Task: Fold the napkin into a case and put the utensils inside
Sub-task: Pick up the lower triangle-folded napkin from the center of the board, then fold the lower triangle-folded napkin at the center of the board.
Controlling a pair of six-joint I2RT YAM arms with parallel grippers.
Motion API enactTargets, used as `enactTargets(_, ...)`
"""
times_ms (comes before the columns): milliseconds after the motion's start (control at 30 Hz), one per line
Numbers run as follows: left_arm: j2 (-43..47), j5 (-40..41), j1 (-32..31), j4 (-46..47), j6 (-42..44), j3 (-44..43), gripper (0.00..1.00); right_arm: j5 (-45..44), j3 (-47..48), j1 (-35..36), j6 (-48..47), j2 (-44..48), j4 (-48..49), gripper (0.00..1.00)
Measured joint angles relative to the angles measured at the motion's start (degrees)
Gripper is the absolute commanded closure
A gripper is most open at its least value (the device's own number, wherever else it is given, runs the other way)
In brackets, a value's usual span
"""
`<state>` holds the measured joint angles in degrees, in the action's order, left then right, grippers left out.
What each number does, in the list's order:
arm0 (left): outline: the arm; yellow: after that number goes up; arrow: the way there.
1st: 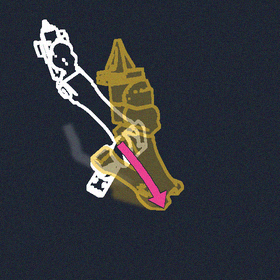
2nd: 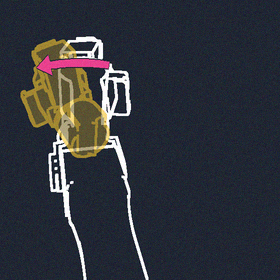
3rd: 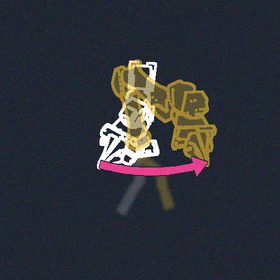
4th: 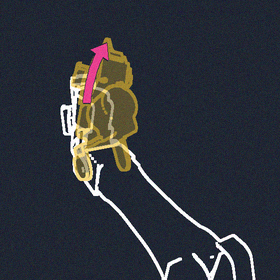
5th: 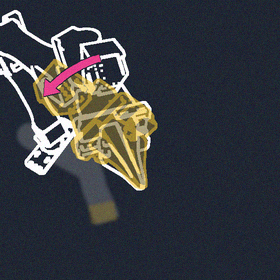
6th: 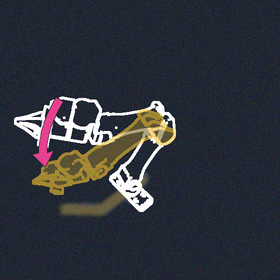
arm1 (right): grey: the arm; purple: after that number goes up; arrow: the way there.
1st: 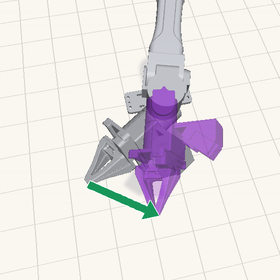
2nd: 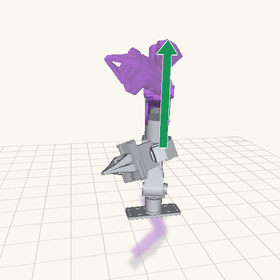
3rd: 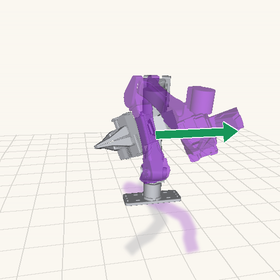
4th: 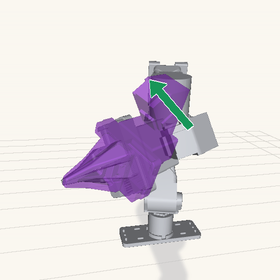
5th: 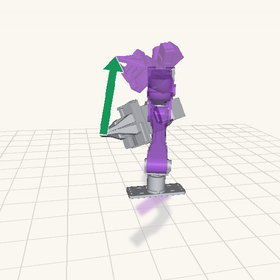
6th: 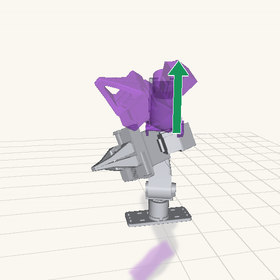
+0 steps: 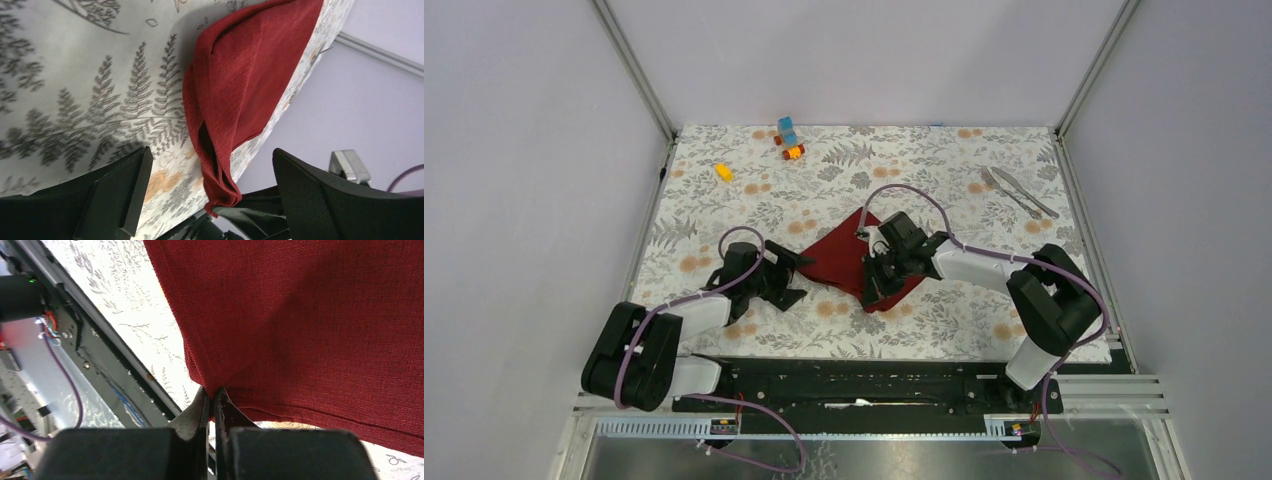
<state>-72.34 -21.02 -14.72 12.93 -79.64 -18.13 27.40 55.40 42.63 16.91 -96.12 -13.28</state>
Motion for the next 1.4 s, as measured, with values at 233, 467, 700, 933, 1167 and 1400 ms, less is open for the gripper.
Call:
enactTargets(233, -7.15, 2.80, -1.40, 10.38, -6.67, -0.02, 0.27, 6.12, -3.15, -3.91, 1.64, 1.81, 4.28, 1.00)
enactTargets(467, -9.14, 7.93, -2.97, 5.77, -4.55, -5.88, 0.33, 9.64, -7.30, -6.62, 3.96, 3.67, 9.53, 1.00)
enactTargets(700, -9.49, 12.52, -6.51, -0.07, -0.15, -15.13, 0.35, 12.81, -12.98, -11.17, 6.99, 4.09, 15.52, 1.00)
enactTargets(933, -18.34, 13.20, -9.79, -2.27, 1.64, -22.40, 0.31, 14.27, -15.39, -15.82, 9.55, 4.09, 19.50, 1.00)
enactTargets(1167, -25.46, 11.87, -11.02, -3.80, 5.20, -30.56, 0.18, 14.34, -15.56, -19.28, 9.99, 2.25, 20.72, 1.00)
enactTargets(1400, -23.93, 7.32, -11.10, -2.12, 11.78, -30.53, 0.12, 14.32, -15.56, -21.27, 9.99, 0.28, 20.94, 1.00)
